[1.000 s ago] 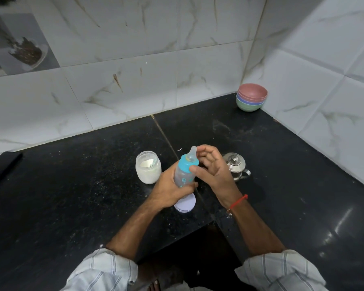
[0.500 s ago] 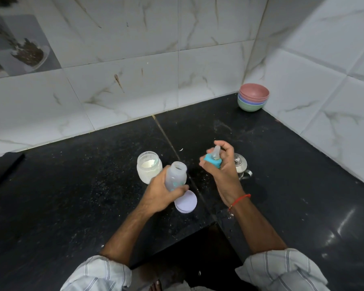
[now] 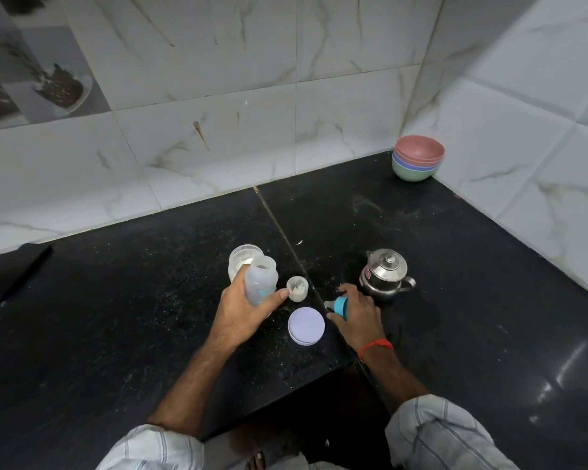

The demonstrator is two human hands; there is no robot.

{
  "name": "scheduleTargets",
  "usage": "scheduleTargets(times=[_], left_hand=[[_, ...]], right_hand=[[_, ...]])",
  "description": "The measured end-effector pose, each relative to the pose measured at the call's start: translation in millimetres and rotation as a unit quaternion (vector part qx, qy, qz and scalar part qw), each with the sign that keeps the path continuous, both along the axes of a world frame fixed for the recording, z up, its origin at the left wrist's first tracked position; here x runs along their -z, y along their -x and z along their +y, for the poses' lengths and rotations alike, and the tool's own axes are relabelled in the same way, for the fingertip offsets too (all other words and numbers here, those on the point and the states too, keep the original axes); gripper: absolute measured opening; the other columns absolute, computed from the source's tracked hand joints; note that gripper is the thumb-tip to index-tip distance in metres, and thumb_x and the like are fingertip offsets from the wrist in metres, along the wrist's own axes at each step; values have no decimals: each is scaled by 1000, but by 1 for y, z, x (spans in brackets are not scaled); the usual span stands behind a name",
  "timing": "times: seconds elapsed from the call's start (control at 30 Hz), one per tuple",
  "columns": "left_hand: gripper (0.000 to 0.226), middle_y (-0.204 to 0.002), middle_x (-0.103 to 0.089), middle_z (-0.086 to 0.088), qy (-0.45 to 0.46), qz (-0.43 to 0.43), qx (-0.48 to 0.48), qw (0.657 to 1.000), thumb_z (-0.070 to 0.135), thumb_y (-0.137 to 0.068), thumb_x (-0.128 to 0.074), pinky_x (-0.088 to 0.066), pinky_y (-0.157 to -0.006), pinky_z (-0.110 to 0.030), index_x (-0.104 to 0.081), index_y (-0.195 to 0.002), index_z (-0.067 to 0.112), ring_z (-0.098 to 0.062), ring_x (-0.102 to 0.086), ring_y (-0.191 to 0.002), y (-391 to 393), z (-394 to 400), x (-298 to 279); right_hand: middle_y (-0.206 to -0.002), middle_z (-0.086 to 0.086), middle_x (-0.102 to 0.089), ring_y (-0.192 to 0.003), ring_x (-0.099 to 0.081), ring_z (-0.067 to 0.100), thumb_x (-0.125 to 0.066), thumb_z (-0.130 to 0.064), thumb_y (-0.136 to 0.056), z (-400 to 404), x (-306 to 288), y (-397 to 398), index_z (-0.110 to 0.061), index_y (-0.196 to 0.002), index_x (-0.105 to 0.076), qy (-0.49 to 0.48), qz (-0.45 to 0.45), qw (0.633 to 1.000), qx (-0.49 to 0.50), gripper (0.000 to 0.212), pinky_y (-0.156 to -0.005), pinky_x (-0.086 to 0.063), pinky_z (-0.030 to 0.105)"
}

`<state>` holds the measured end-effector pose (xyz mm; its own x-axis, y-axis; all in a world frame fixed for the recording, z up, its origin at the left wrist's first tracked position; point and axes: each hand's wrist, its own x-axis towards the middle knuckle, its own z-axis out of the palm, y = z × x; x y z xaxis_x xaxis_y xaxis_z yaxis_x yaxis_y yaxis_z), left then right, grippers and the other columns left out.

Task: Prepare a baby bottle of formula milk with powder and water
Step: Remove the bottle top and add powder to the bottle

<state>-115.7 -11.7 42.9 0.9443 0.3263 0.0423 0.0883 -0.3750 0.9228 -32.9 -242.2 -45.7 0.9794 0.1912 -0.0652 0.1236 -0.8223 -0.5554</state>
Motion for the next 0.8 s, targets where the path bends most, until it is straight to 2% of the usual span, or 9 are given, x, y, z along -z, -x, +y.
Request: scheduleTargets(times=[0.23, 0.37, 0.47, 0.53, 0.67, 0.8], left_hand=[[52, -107, -68, 19, 2, 4, 10, 1000, 35, -80, -88, -52, -74, -12, -54, -120, 39, 13, -64, -98, 5, 3, 4], [56, -111, -67, 21, 3, 3, 20, 1000, 36, -79, -88, -50, -81, -14, -53, -123, 38, 4, -66, -102, 6, 2, 5], [59, -113, -66, 21, -1, 3, 24, 1000, 37, -78, -88, -53, -84, -19, -51, -125, 40, -1, -65, -106, 7, 2, 6], [58, -114, -68, 16, 0, 2, 27, 1000, 38, -78, -89, -55, -86, -23, -51, -122, 45, -6, -67, -106, 8, 3, 7], [54, -113, -72, 12, 0, -2, 33, 999, 40, -76, -90, -58, -88, -28, -54, -114, 51, -11, -70, -106, 10, 7, 7], [53, -110, -74, 12, 2, -5, 33, 999, 36, -74, -92, -58, -88, -27, -57, -113, 46, -9, -72, -103, 13, 8, 5]], right_hand=[[-143, -5, -54, -137, -45, 21, -71, -46, -92, 0, 2, 0, -30, -143, -45, -42, -6, 999, 17, 60, -111, -29, 43], [-142, -5, -54, -138, -43, 17, -71, -41, -93, 11, -2, -1, -26, -140, -50, -64, -89, 994, 0, 54, -108, -24, 34], [-143, -3, -54, -140, -42, 21, -73, -41, -91, 24, -6, -8, -23, -143, -51, -41, -112, 992, -28, 59, -111, -28, 42], [-150, -1, -51, -147, -36, 23, -72, -44, -90, 33, -8, -14, -23, -147, -48, -20, -93, 994, -54, 65, -114, -26, 48], [-160, -4, -41, -158, -15, 24, -66, -54, -92, 53, -9, -27, -24, -154, -40, 30, -33, 994, -105, 73, -121, -15, 50], [-157, -5, -46, -159, -13, 26, -70, -47, -92, 66, -3, -34, -24, -149, -46, 47, -4, 991, -121, 66, -122, -12, 51]])
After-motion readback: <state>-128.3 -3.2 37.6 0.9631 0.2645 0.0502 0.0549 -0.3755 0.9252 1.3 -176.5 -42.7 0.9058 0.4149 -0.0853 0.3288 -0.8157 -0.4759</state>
